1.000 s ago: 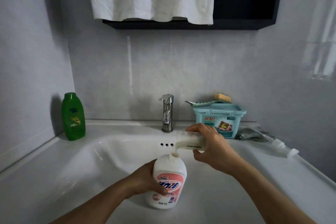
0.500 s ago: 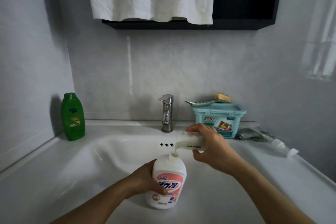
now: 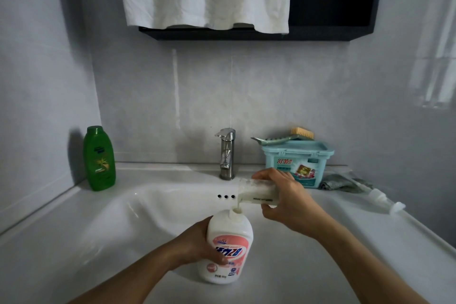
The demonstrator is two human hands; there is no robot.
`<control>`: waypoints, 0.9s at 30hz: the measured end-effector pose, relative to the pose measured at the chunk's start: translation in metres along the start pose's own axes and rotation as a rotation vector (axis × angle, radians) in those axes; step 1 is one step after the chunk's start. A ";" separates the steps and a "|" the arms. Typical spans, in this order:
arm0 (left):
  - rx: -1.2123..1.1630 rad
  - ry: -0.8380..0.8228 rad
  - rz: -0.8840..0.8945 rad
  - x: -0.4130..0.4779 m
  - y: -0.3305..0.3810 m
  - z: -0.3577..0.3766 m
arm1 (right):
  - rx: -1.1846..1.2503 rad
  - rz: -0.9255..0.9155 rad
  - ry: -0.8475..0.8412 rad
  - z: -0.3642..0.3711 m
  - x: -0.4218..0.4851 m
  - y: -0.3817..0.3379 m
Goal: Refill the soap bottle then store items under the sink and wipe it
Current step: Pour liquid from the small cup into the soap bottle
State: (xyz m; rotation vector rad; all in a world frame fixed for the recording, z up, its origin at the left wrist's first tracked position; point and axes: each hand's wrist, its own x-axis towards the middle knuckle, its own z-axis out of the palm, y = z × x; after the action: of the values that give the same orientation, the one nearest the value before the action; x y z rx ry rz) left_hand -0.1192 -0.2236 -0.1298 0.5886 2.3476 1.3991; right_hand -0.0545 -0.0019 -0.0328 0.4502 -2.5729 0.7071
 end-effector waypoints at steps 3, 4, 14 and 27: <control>0.005 -0.003 0.006 0.000 0.000 0.000 | 0.003 0.003 0.001 0.000 -0.001 -0.001; 0.006 -0.002 0.006 0.000 0.000 0.000 | 0.004 0.003 0.000 -0.001 -0.001 -0.001; -0.001 0.007 0.001 -0.001 0.001 0.000 | 0.004 0.009 -0.005 -0.001 0.000 -0.001; 0.012 0.006 -0.012 -0.003 0.005 0.001 | 0.005 0.011 -0.008 0.000 0.000 0.001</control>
State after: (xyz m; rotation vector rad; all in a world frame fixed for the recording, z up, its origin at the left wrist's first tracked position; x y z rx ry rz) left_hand -0.1155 -0.2221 -0.1261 0.5733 2.3618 1.3844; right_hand -0.0551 -0.0015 -0.0332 0.4409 -2.5834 0.7166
